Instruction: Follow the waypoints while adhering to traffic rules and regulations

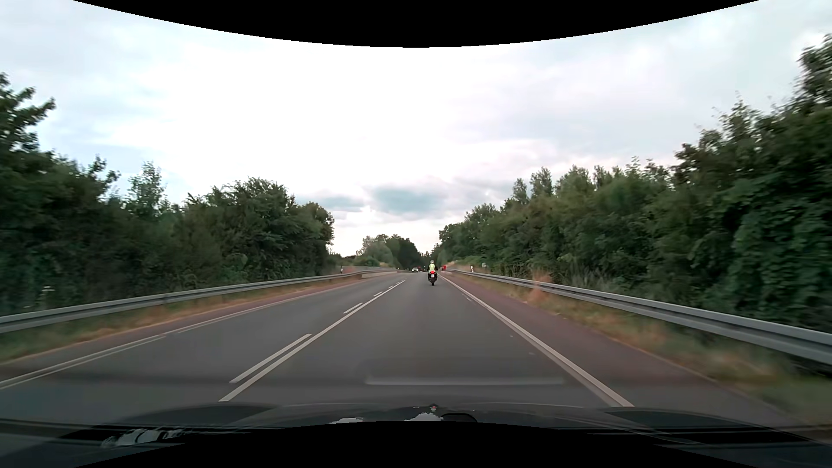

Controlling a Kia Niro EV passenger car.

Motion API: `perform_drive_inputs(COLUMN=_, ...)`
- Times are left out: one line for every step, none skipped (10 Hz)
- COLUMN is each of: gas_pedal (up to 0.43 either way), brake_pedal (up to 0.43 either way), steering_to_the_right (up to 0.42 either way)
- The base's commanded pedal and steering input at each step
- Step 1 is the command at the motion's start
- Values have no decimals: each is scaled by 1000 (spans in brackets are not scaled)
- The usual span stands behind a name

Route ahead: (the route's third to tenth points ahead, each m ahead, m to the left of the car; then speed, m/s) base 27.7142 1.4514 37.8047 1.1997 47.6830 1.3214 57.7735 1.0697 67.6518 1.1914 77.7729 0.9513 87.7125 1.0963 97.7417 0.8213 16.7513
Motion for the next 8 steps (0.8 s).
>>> perform_drive_inputs(gas_pedal=177, brake_pedal=0, steering_to_the_right=-2)
perform_drive_inputs(gas_pedal=177, brake_pedal=0, steering_to_the_right=-2)
perform_drive_inputs(gas_pedal=177, brake_pedal=0, steering_to_the_right=-1)
perform_drive_inputs(gas_pedal=177, brake_pedal=0, steering_to_the_right=0)
perform_drive_inputs(gas_pedal=177, brake_pedal=0, steering_to_the_right=-3)
perform_drive_inputs(gas_pedal=177, brake_pedal=0, steering_to_the_right=-2)
perform_drive_inputs(gas_pedal=177, brake_pedal=0, steering_to_the_right=0)
perform_drive_inputs(gas_pedal=177, brake_pedal=0, steering_to_the_right=0)
